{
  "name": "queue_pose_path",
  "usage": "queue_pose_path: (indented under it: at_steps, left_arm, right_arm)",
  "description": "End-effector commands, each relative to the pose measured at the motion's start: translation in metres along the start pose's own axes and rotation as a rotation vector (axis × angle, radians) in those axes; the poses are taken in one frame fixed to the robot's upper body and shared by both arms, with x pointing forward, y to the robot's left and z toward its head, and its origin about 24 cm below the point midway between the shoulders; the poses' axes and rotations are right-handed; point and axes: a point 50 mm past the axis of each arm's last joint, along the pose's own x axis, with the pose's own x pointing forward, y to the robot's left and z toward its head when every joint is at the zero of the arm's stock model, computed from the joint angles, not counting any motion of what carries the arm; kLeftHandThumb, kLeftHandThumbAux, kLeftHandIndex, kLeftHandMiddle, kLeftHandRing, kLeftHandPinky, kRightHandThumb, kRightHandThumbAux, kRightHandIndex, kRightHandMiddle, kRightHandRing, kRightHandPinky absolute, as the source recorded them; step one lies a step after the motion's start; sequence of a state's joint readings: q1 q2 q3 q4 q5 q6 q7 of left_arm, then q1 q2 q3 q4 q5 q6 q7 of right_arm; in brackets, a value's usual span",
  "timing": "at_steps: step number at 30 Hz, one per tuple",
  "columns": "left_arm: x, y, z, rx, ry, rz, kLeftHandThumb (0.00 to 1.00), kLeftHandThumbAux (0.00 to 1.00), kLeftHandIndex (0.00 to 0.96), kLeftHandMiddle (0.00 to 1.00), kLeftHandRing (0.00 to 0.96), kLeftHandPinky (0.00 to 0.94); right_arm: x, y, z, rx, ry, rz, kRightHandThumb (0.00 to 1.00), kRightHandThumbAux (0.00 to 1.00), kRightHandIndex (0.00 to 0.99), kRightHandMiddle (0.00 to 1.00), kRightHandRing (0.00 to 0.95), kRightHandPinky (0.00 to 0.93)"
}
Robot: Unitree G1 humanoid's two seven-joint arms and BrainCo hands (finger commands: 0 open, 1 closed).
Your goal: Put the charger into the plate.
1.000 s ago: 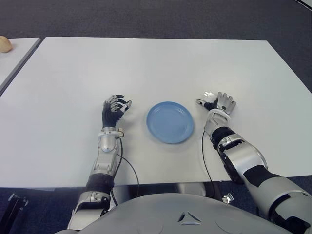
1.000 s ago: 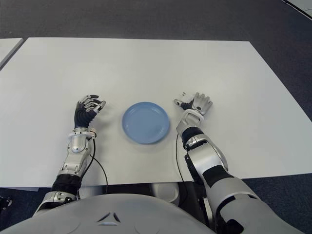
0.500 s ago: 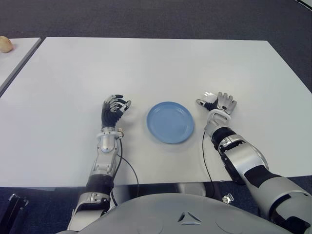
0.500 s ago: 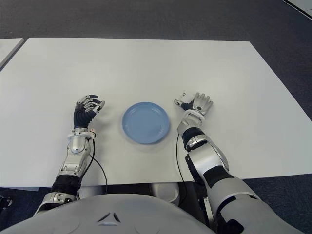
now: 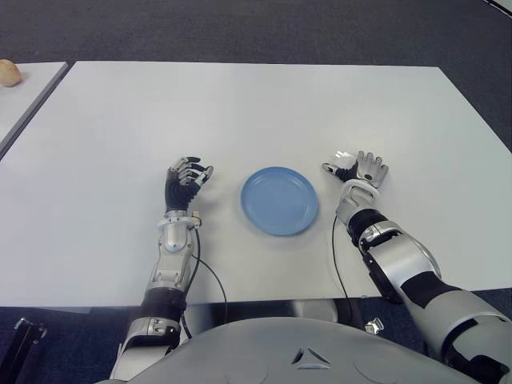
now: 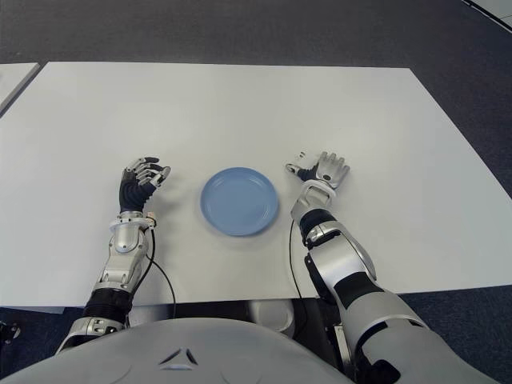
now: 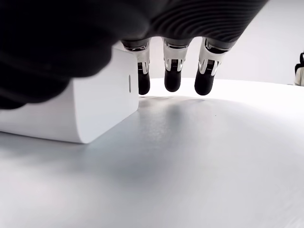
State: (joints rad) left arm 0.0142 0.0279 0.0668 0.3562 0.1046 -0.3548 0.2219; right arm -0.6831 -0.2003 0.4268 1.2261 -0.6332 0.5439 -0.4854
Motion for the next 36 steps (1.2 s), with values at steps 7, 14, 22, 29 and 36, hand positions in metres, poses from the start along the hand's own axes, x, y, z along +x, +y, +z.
queue_pose_path:
  at_steps: [7,14,22,29,36]
  left_arm:
    - [-0.001,0.004,-0.004,-0.019,0.024,0.006,0.833,0.680,0.385,0.525,0.648,0.623]
    - [-0.001,0.006,-0.005,-0.030,0.028,0.006,0.834,0.679,0.389,0.527,0.648,0.624]
    - [-0.001,0.009,-0.006,-0.030,0.032,0.021,0.835,0.678,0.393,0.528,0.645,0.616]
    - [0.000,0.010,-0.006,-0.030,0.034,0.024,0.833,0.679,0.392,0.519,0.627,0.592]
    - [0.000,0.010,-0.006,-0.029,0.036,0.021,0.832,0.680,0.394,0.498,0.603,0.578]
  right_arm:
    - [-0.029,0.069,-0.055,-0.147,0.117,0.248,0.746,0.454,0.000,0.000,0.000,0.002]
    - [-0.028,0.067,-0.056,-0.145,0.103,0.213,0.690,0.475,0.000,0.000,0.000,0.052]
    - [-0.026,0.065,-0.057,-0.152,0.107,0.219,0.661,0.486,0.000,0.000,0.000,0.064]
    - [-0.023,0.063,-0.057,-0.122,0.129,0.262,0.654,0.482,0.000,0.000,0.000,0.112]
    - [-0.020,0.060,-0.058,-0.038,0.152,0.242,0.687,0.495,0.142,0.113,0.153,0.281]
